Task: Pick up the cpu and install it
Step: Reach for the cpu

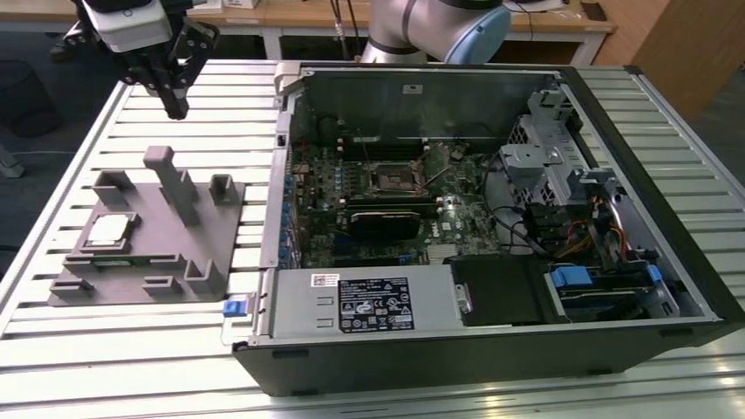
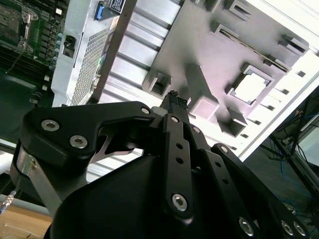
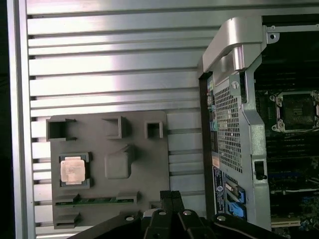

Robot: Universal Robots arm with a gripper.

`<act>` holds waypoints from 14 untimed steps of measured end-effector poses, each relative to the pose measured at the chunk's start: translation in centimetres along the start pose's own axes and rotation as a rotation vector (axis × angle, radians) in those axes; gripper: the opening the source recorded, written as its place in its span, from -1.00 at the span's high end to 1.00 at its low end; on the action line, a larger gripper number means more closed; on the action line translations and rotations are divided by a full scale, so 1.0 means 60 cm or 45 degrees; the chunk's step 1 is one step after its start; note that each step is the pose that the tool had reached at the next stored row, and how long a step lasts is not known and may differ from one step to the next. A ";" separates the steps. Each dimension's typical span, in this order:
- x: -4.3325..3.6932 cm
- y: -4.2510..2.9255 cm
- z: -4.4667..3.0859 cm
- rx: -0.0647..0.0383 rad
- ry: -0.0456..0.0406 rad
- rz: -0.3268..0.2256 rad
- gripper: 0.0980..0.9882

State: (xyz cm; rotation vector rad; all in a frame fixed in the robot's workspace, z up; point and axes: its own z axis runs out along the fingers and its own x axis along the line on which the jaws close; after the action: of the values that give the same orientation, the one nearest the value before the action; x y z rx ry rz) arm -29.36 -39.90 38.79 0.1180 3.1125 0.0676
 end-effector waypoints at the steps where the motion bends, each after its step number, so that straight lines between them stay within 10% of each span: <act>1: 0.002 0.000 0.000 0.000 0.000 0.000 0.98; 14: 0.030 -0.002 0.000 0.000 0.000 0.000 0.98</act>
State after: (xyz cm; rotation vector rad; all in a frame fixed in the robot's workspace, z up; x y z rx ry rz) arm -31.19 -39.90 38.77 0.1180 3.1125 0.0676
